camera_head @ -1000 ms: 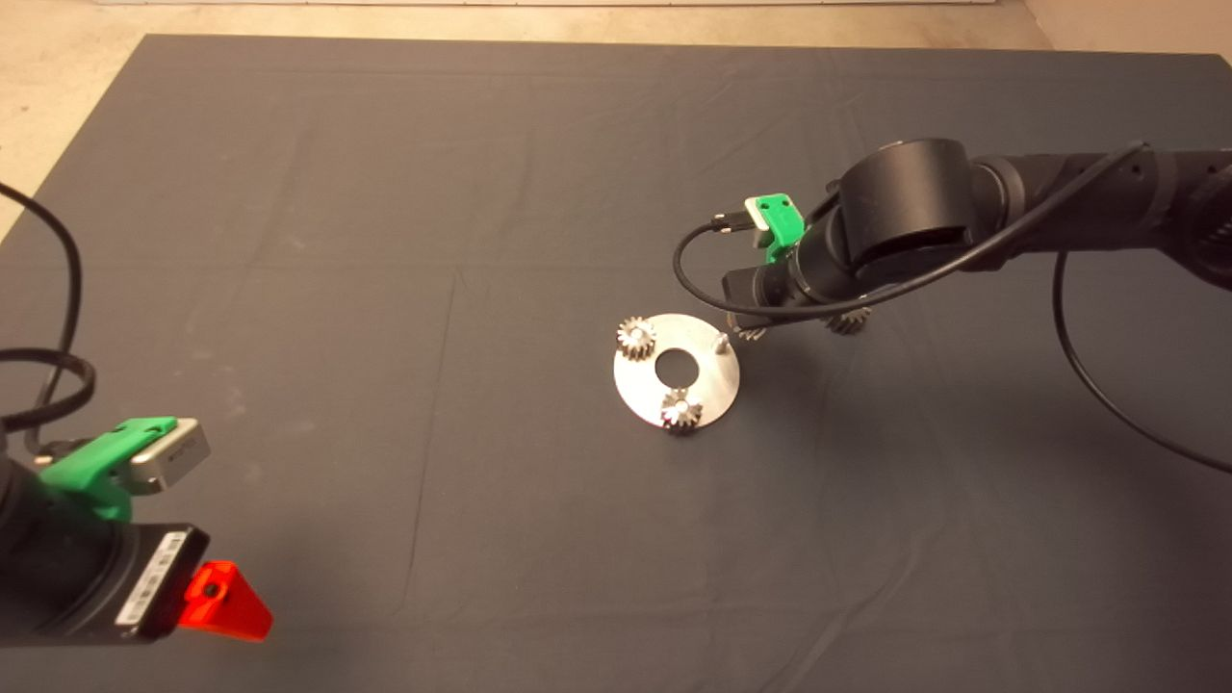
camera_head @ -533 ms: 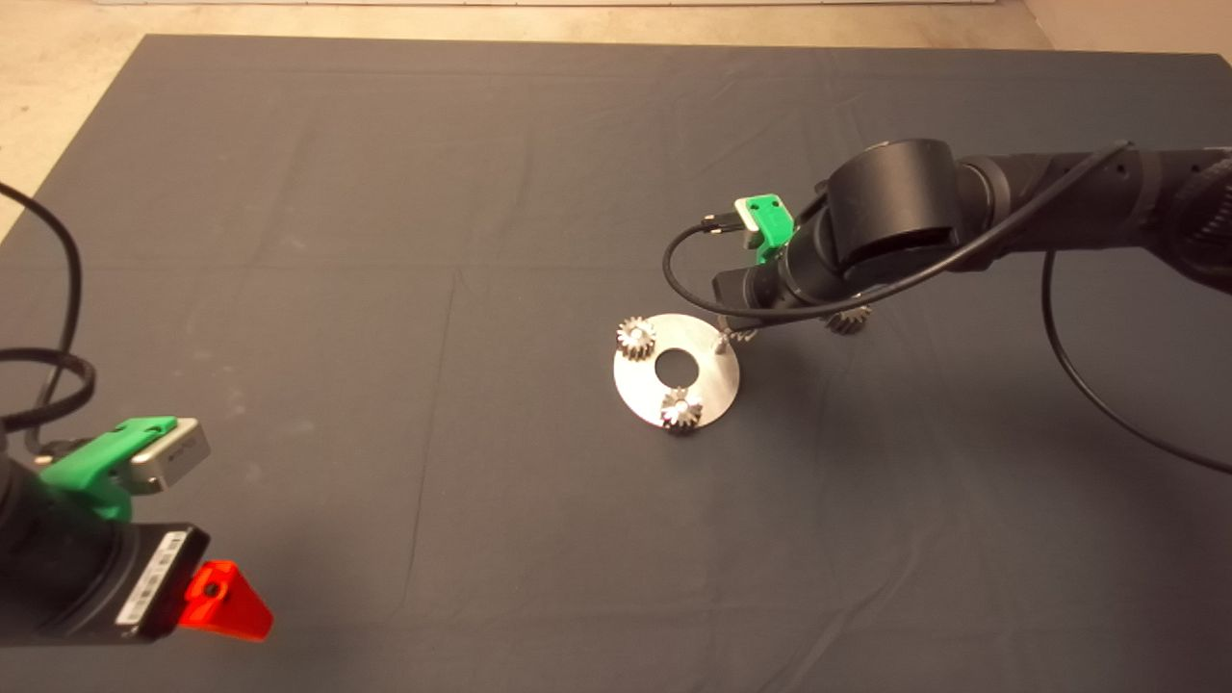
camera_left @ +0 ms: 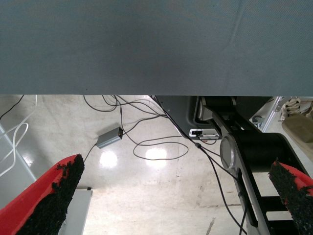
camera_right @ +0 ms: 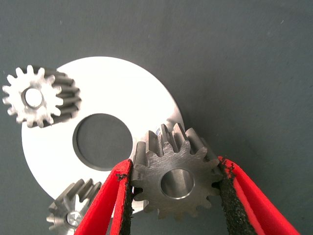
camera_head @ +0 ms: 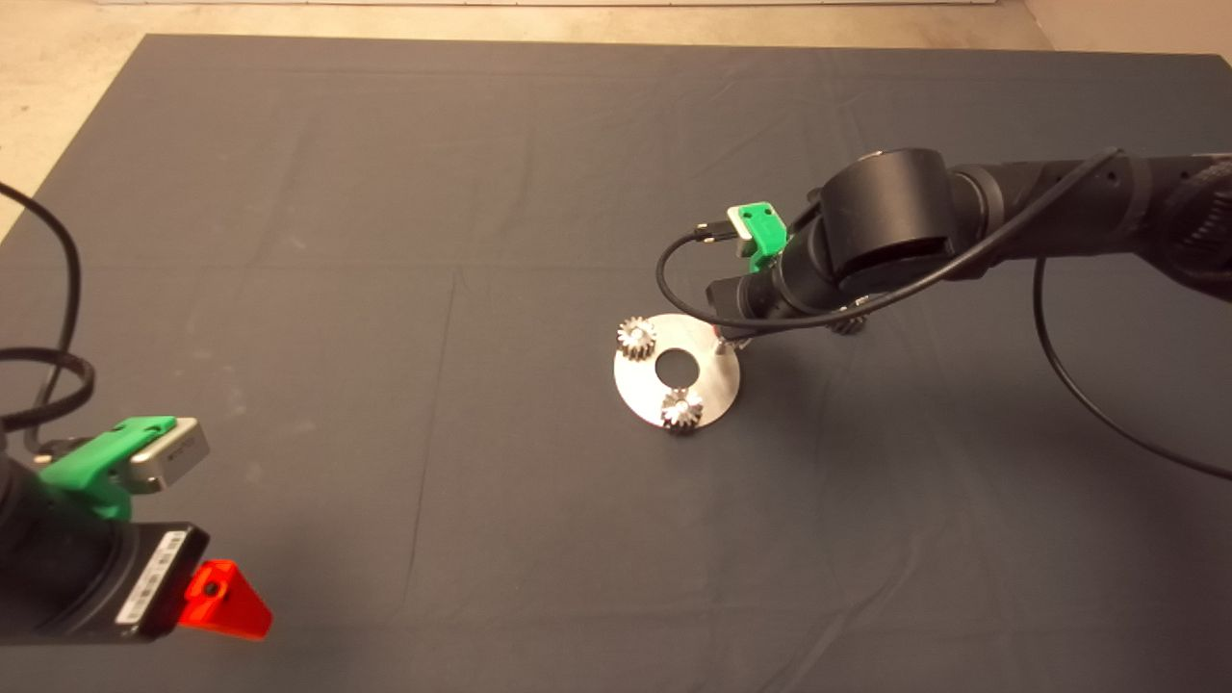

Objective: Remove an incorrectly installed larger gear and replace it with the correct smaller gear

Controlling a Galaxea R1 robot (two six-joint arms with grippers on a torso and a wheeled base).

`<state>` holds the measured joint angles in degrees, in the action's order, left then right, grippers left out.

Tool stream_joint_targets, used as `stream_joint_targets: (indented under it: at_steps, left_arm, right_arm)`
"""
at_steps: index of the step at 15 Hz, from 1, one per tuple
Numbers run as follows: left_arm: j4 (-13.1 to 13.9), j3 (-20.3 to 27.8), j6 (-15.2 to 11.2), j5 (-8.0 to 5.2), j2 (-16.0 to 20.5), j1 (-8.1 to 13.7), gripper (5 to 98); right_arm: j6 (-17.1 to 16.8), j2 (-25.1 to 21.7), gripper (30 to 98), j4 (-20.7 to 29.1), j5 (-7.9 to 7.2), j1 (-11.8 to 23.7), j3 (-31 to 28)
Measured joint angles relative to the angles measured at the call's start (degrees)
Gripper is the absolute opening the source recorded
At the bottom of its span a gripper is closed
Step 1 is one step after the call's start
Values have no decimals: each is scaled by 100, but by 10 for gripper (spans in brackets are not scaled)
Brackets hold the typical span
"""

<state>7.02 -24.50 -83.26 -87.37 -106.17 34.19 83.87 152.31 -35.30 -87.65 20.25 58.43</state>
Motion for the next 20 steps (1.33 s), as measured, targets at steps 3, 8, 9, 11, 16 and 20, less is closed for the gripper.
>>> stream_joint_targets:
  at_steps: [3,8,9,11,16,20]
  left_arm:
    - [0,0,-1,0,0,0,982]
    - [0,0,-1,0,2,0,982]
    - [0,0,-1,0,2,0,982]
    - [0,0,-1,-1,1,0,982]
    - [-2,0,0,0,0,0,982]
    - [-2,0,0,0,0,0,982]
  right_arm:
    - [0,-7,395,0,-5,-151,-44]
    - [0,-10,396,0,-6,-295,-52]
    - [0,-10,396,-2,-6,-294,-52]
    - [0,-10,396,-2,-6,-295,-52]
    - [-2,-74,395,-2,-5,-293,-49]
    - [-2,-90,396,-2,-6,-236,22]
